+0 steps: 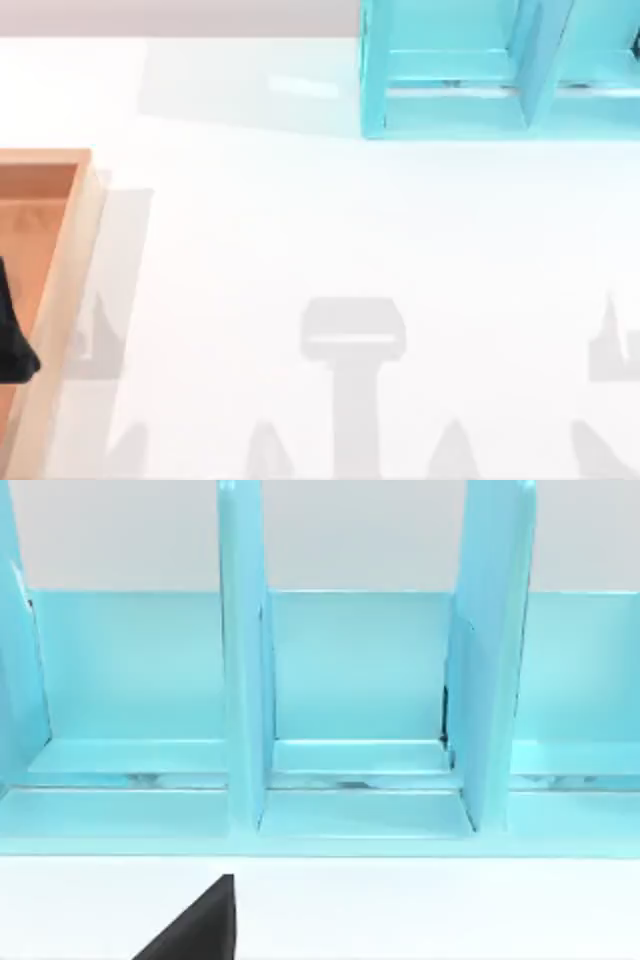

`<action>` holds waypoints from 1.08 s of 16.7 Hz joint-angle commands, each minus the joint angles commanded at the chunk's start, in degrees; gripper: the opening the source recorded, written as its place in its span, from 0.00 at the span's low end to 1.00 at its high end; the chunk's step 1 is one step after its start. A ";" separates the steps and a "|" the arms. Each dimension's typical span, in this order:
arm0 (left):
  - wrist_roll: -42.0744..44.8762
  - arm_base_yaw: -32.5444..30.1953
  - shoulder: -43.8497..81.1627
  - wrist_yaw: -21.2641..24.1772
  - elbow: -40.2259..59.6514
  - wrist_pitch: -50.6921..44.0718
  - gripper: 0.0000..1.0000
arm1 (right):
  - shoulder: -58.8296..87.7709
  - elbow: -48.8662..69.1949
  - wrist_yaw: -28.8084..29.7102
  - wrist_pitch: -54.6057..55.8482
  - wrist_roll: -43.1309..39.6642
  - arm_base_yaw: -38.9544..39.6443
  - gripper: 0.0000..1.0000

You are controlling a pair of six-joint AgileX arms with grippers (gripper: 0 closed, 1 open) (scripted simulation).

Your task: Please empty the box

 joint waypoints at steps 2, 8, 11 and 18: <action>0.01 0.01 0.04 0.00 0.03 -0.03 1.00 | 0.00 0.00 0.00 0.00 0.00 0.00 1.00; 3.22 3.28 12.83 -0.11 11.17 -11.08 1.00 | 0.00 0.00 0.00 0.00 0.00 0.00 1.00; 6.35 6.18 26.51 -0.08 21.61 -21.27 1.00 | 0.00 0.00 0.00 0.00 0.00 0.00 1.00; 14.38 13.59 63.53 -0.02 47.57 -47.89 1.00 | 0.00 0.00 0.00 0.00 0.00 0.00 1.00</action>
